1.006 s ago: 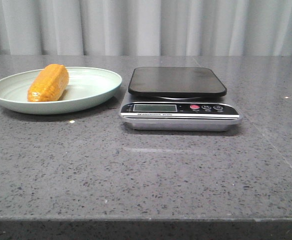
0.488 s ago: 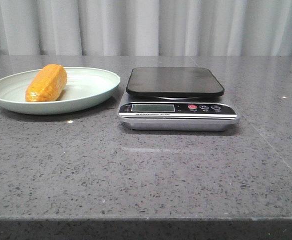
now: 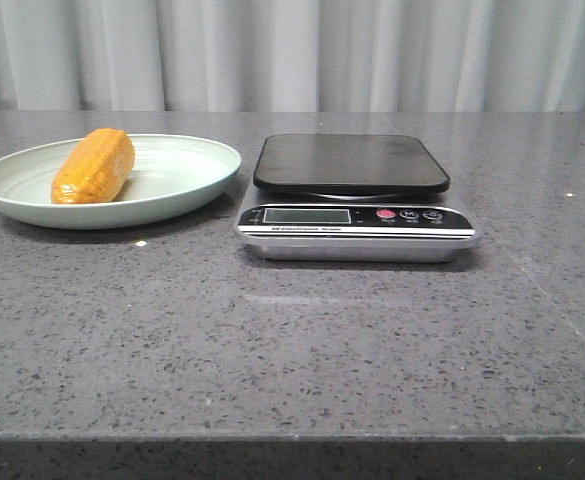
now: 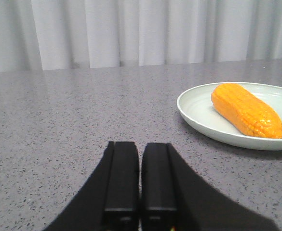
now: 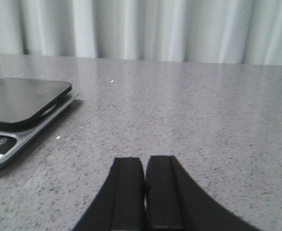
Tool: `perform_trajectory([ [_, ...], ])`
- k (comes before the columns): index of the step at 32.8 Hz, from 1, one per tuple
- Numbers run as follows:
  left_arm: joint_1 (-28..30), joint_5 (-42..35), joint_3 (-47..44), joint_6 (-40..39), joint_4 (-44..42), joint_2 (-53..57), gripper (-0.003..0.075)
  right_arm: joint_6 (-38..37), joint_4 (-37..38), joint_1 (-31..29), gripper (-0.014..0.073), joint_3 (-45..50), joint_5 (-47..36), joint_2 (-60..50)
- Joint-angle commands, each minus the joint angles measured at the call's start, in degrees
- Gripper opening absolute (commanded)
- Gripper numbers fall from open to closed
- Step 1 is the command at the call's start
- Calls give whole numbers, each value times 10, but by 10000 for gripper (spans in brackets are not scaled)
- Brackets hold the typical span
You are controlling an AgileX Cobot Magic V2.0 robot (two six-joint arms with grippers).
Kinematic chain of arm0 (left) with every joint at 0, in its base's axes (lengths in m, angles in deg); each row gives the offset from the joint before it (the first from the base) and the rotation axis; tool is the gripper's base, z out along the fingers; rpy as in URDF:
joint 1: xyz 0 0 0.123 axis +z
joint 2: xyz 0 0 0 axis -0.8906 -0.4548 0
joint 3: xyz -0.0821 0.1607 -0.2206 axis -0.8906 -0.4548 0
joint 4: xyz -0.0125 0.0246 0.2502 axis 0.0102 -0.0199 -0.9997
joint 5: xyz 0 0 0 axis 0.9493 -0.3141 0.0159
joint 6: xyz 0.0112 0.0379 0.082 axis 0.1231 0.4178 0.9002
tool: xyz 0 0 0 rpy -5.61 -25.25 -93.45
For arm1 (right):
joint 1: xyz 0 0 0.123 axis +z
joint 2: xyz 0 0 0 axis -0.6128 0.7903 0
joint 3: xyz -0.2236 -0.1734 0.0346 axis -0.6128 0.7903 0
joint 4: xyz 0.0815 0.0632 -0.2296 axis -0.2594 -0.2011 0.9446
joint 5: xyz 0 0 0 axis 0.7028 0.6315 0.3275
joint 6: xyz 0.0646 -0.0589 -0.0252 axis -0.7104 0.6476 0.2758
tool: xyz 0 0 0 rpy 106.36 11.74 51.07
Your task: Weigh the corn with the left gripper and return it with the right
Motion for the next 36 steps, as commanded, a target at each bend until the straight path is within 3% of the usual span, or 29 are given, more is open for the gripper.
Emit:
perform_trajectory([
  [1,0,-44,-3,-1,5,12,127,9,-6,-18,171,-4,-72,-10],
  [36,0,-44,-3,-1,5,12,127,10,-5,-20,171,-4,-77,-10],
])
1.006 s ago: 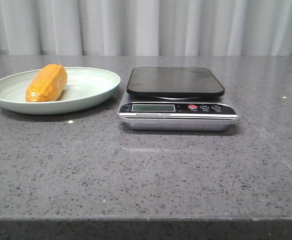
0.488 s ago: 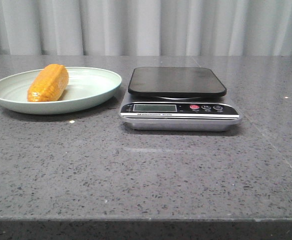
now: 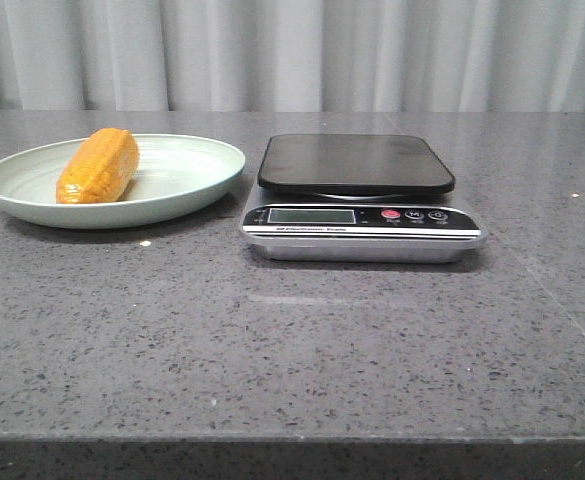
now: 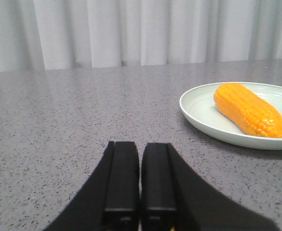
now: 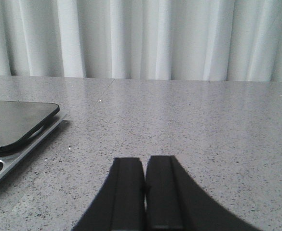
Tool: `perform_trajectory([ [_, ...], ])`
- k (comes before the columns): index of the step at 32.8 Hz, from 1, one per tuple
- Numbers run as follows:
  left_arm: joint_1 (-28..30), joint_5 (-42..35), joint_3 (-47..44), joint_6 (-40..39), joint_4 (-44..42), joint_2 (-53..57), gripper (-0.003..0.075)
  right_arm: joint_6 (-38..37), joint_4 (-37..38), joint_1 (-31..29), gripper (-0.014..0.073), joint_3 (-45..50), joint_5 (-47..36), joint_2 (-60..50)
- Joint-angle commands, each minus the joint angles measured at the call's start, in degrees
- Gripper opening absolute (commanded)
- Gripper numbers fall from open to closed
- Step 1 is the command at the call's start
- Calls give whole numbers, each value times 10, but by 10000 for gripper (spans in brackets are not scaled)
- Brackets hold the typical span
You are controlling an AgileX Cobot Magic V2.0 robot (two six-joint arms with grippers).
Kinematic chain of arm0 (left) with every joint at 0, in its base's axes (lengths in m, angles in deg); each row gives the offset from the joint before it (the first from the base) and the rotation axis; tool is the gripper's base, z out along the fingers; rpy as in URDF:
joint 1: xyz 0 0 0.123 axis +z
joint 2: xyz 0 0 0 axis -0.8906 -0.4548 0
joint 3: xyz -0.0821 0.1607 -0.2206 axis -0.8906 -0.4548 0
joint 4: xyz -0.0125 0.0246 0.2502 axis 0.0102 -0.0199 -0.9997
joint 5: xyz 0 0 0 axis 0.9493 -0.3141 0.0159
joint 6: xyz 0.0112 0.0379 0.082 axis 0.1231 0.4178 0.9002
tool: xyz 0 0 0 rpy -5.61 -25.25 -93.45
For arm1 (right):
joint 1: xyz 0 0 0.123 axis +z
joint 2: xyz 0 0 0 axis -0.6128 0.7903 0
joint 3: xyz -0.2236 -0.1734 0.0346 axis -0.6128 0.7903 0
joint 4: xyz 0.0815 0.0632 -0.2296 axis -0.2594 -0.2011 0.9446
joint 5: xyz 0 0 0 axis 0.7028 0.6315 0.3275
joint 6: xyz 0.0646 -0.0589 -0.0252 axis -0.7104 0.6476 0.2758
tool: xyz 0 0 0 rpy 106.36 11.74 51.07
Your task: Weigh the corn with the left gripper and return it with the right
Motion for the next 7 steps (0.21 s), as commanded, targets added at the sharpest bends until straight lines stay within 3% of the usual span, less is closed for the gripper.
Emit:
perform_trajectory([
  [1,0,-44,-3,-1,5,12,127,6,-1,-2,171,-4,-46,-10],
  [7,0,-44,-3,-1,5,12,127,6,-1,-2,171,-4,-46,-10],
])
